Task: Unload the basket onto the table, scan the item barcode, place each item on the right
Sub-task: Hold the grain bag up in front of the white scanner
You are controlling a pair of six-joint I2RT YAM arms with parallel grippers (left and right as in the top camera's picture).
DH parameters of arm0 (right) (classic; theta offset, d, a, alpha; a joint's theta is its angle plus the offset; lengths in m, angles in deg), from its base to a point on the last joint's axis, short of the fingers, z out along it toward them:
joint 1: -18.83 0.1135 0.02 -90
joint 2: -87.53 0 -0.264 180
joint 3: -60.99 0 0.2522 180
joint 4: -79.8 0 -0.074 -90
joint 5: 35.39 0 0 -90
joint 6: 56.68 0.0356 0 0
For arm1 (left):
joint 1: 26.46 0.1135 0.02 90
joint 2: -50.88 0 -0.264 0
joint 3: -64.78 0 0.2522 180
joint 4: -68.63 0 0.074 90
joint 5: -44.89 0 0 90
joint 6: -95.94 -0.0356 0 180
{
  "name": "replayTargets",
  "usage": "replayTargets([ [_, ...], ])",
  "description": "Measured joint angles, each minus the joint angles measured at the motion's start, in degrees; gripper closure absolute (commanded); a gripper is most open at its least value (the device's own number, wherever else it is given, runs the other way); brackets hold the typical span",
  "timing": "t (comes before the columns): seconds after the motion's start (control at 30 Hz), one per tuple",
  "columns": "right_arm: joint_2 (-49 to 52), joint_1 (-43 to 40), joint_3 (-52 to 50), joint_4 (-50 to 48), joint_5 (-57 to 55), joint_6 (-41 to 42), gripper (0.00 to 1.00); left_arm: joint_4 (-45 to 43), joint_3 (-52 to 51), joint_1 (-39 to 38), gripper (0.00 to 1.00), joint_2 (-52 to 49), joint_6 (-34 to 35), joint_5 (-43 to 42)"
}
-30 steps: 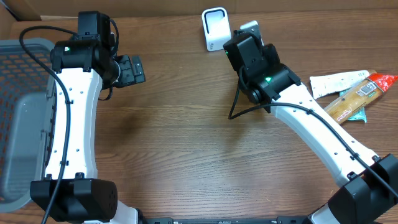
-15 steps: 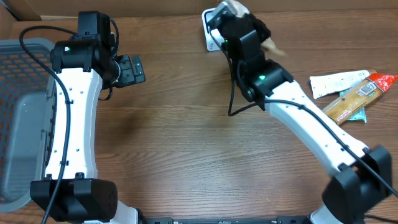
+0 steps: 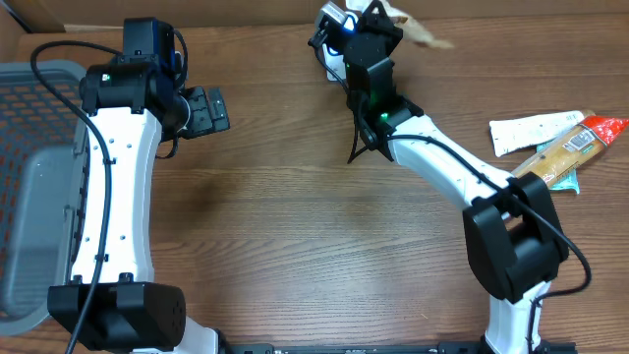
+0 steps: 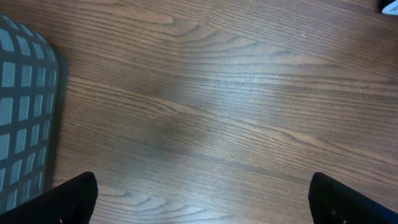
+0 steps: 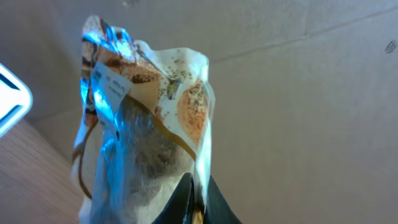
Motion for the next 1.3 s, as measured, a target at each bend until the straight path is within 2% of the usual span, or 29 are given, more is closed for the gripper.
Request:
replayTargets([
  [0.27, 5.07, -1.88, -0.02, -9.97, 2.16, -6.78, 0.96, -0.02, 0.0, 0.0, 0.0, 0.0, 0.0, 0.04],
  [1.0, 12.24, -2.16, 0.0, -20.41, 7.28, -15.28, 0.96, 0.0, 0.0, 0.0, 0.01, 0.0, 0.0, 0.02],
  [1.3, 12.55, -2.16, 0.0, -20.79, 8.11, -17.31, 0.96, 0.0, 0.0, 0.0, 0.01, 0.0, 0.0, 0.02],
])
